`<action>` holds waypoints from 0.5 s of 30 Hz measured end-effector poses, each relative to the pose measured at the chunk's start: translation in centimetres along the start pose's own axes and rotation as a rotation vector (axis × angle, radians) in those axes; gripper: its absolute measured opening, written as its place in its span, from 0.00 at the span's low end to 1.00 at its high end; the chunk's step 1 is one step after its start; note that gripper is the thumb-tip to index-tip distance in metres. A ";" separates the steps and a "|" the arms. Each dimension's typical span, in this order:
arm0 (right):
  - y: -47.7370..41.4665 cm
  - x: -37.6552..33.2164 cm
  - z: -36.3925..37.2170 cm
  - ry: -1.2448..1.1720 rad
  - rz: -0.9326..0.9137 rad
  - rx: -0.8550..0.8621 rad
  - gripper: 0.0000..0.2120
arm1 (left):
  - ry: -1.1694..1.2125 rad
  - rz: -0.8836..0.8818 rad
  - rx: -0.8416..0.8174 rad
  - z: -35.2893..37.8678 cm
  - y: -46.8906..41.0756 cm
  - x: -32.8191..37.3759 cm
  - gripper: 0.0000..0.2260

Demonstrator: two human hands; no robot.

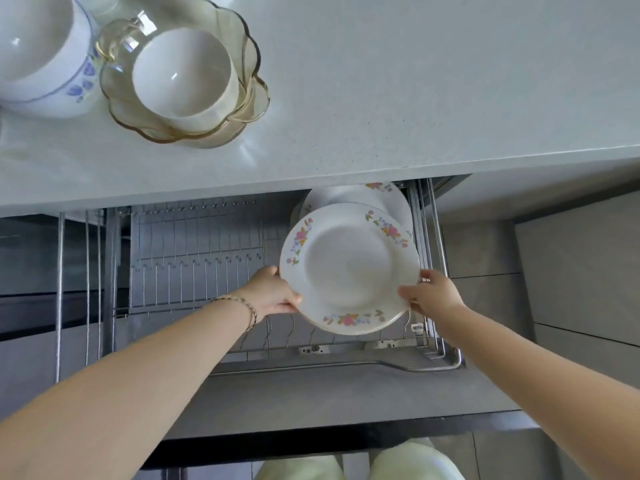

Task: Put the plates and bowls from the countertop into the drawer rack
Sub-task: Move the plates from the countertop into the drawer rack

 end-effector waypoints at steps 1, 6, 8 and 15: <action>-0.8 -0.2 0.3 -0.028 -0.003 0.012 0.24 | -0.008 0.007 0.025 -0.1 -0.7 0.4 0.27; -4.2 -0.8 1.1 -0.099 -0.002 0.091 0.26 | -0.023 0.044 0.141 0.0 -4.2 1.7 0.24; -5.2 -0.8 1.3 -0.103 0.003 0.126 0.25 | -0.056 0.052 0.177 0.2 -5.5 2.1 0.22; -8.1 -1.7 1.2 -0.023 -0.077 0.254 0.20 | -0.236 0.133 0.372 0.6 -9.8 2.6 0.19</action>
Point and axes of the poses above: each hand's wrist, its own y-axis away from the middle knuckle, its own z-axis out of the palm, x = y × z, the point moved 3 cm from there along -y, towards the middle knuckle, and after that the axes turned 4 degrees about -x, right-handed, at the moved point
